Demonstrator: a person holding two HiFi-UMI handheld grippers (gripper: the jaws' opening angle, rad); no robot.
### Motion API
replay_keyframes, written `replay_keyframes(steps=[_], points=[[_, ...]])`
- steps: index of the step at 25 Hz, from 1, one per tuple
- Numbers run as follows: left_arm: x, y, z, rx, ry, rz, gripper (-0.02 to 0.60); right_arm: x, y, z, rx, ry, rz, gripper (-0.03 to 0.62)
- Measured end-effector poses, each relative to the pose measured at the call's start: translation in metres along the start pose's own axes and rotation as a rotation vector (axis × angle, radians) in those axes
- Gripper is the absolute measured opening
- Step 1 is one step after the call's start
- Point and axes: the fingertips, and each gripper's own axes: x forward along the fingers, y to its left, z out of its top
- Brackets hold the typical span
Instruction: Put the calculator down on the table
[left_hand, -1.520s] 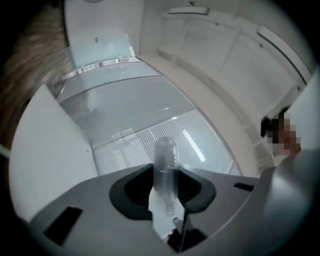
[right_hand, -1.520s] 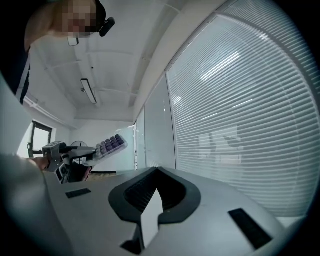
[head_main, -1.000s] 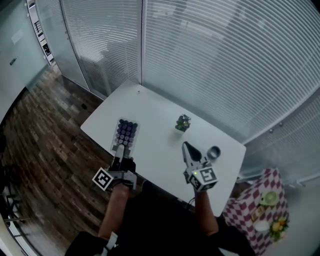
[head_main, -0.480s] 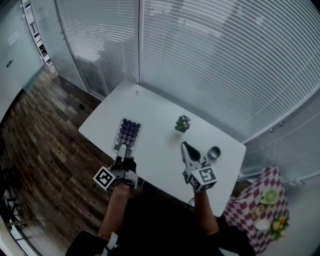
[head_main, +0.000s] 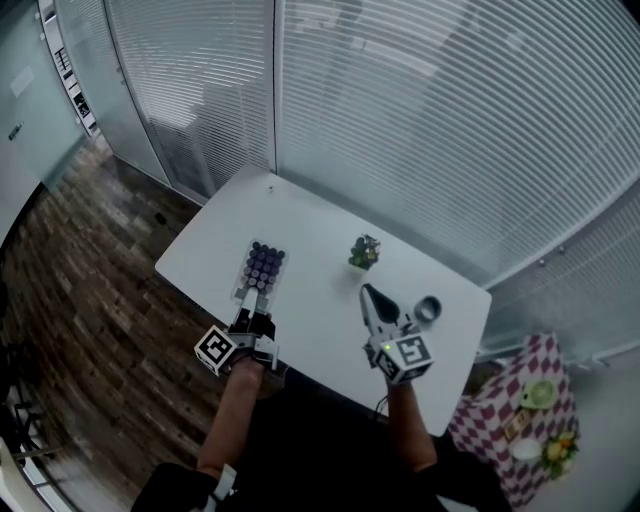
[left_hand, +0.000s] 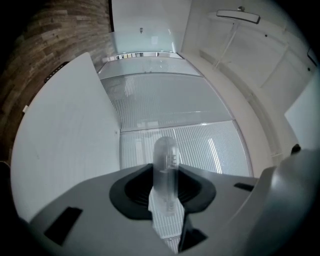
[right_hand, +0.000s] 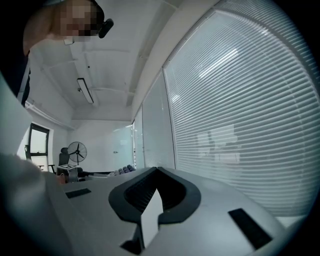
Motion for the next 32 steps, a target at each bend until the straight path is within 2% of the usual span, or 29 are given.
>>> replay_keyframes(steps=[7,13,17,21,27,32], points=[[0.009,0.053,-0.006,-0.008,0.031,0.092,0.101,0.004,0.000,0.003,0.006,-0.008,-0.002,0.006],[0.022,0.098,-0.013,-0.042,0.048,0.155,0.101,0.004,0.008,-0.001,0.031,0.033,0.020,0.006],[0.031,0.129,-0.020,-0.043,0.082,0.204,0.101,0.003,0.011,-0.001,0.041,0.042,0.015,0.006],[0.031,0.160,-0.023,-0.057,0.080,0.267,0.101,0.004,0.004,-0.006,0.028,0.037,0.001,0.006],[0.037,0.188,-0.033,-0.066,0.125,0.305,0.101,0.007,0.003,-0.004,0.019,0.038,0.004,0.006],[0.042,0.217,-0.040,-0.122,0.139,0.343,0.101,0.010,0.014,-0.002,0.040,0.041,0.032,0.006]])
